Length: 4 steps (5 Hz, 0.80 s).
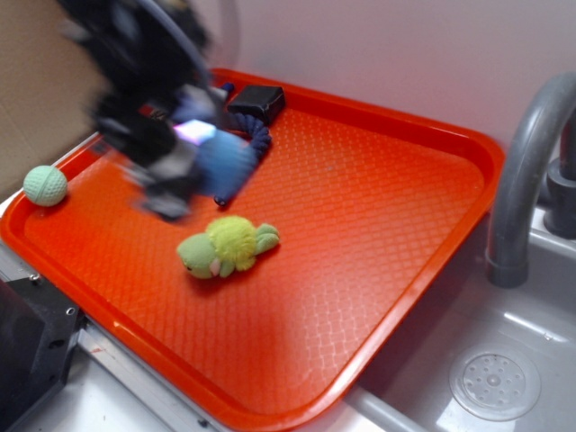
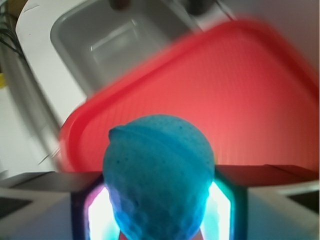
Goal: Grab the blue ball.
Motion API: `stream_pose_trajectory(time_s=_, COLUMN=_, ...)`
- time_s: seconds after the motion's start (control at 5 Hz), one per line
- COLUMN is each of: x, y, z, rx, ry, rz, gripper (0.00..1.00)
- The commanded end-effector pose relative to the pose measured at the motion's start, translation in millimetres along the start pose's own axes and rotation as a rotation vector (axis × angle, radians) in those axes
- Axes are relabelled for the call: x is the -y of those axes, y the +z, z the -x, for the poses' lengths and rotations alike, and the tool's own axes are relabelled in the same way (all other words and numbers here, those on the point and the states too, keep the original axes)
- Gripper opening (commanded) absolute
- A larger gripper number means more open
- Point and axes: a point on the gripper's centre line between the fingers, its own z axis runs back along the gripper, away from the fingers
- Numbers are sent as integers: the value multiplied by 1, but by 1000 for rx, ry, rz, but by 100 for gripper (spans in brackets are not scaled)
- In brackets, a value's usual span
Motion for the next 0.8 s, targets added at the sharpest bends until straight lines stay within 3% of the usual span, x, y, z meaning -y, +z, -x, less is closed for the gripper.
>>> stream_pose_trajectory(time_s=0.0, x=4, y=75, z=30, rx=-15, ry=468, rz=-209, gripper=0)
stream_pose_trajectory(time_s=0.2, x=-12, y=84, z=43, rx=-39, ry=587, rz=-201, gripper=0)
stream_pose_trajectory(time_s=0.4, x=-25, y=86, z=51, rx=-46, ry=654, rz=-240, gripper=0)
stream_pose_trajectory(time_s=0.6, x=-26, y=77, z=50, rx=-71, ry=676, rz=-243, gripper=0)
